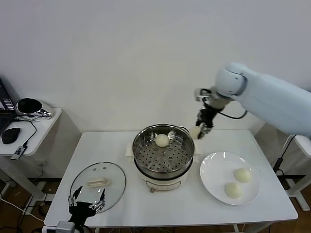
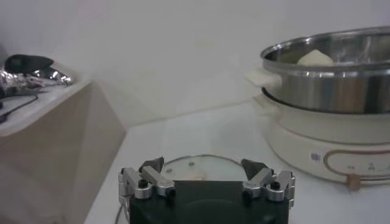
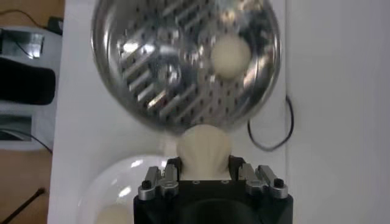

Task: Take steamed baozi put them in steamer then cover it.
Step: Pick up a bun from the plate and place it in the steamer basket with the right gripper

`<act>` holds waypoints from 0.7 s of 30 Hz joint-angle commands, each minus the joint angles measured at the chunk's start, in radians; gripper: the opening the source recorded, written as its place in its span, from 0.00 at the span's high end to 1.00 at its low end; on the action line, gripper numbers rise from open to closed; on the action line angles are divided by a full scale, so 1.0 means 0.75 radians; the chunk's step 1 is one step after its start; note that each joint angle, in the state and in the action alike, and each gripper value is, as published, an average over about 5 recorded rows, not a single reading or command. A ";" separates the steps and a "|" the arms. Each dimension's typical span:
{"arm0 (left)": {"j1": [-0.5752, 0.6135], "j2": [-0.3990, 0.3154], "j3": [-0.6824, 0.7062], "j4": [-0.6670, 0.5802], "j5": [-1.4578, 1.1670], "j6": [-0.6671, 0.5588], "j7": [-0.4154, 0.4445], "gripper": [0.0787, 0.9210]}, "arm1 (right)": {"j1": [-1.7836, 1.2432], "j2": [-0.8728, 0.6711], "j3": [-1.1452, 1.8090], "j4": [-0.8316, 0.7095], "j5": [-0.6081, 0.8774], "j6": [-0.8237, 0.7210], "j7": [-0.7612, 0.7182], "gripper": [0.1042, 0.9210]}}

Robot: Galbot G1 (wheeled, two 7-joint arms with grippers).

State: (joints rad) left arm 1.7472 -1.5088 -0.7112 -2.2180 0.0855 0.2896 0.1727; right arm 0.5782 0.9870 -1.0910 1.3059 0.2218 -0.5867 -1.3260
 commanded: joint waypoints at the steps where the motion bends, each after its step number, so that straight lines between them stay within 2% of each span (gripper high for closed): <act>1: -0.005 -0.007 -0.008 -0.045 -0.002 0.010 0.003 0.12 | 0.031 0.275 -0.074 -0.079 0.079 -0.071 0.006 0.53; 21: -0.003 -0.033 -0.001 -0.062 -0.018 0.008 0.004 0.12 | -0.255 0.523 0.009 -0.311 -0.069 -0.088 0.110 0.52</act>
State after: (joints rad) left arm 1.7443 -1.5329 -0.7112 -2.2594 0.0735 0.2943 0.1757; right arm 0.4458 1.3072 -1.0970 1.1362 0.1954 -0.6418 -1.2612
